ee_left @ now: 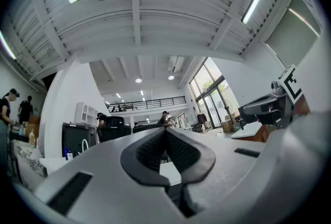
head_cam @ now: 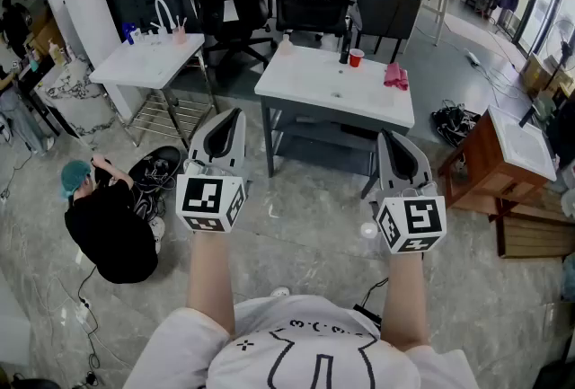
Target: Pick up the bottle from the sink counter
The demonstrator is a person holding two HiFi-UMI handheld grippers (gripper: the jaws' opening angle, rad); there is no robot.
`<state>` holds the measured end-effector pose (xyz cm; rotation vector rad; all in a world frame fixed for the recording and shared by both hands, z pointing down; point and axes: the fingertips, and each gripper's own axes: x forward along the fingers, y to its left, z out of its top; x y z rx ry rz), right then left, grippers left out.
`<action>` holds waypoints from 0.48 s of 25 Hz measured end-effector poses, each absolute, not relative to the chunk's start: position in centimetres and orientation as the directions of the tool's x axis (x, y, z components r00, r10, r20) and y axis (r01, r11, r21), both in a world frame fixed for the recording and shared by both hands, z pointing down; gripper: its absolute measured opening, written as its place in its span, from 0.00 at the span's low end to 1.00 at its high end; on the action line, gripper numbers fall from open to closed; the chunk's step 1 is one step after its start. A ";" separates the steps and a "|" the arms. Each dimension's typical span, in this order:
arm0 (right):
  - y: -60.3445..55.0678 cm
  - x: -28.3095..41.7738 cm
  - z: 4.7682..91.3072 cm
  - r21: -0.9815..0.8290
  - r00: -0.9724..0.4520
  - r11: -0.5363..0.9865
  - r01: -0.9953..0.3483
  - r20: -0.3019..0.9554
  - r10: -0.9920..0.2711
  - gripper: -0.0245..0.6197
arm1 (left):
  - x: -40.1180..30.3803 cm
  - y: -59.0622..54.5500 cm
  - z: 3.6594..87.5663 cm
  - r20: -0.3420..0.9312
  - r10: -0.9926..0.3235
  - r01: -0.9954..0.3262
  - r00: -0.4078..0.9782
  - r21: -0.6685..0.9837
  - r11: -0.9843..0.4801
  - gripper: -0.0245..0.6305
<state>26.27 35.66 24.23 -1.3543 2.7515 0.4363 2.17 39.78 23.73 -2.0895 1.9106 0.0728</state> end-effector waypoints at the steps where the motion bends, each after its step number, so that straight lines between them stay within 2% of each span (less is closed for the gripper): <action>1: 35.5 25.9 24.3 0.232 -0.617 0.578 -0.783 -0.162 -0.770 0.08 | 1.8 39.5 23.8 -0.242 -0.964 -0.980 0.110 -0.190 -0.064 0.05; 12: 33.4 21.5 24.7 0.240 -0.602 0.559 -0.793 -0.169 -0.781 0.08 | -3.0 36.6 23.9 -0.248 -0.960 -0.979 0.128 -0.188 -0.082 0.05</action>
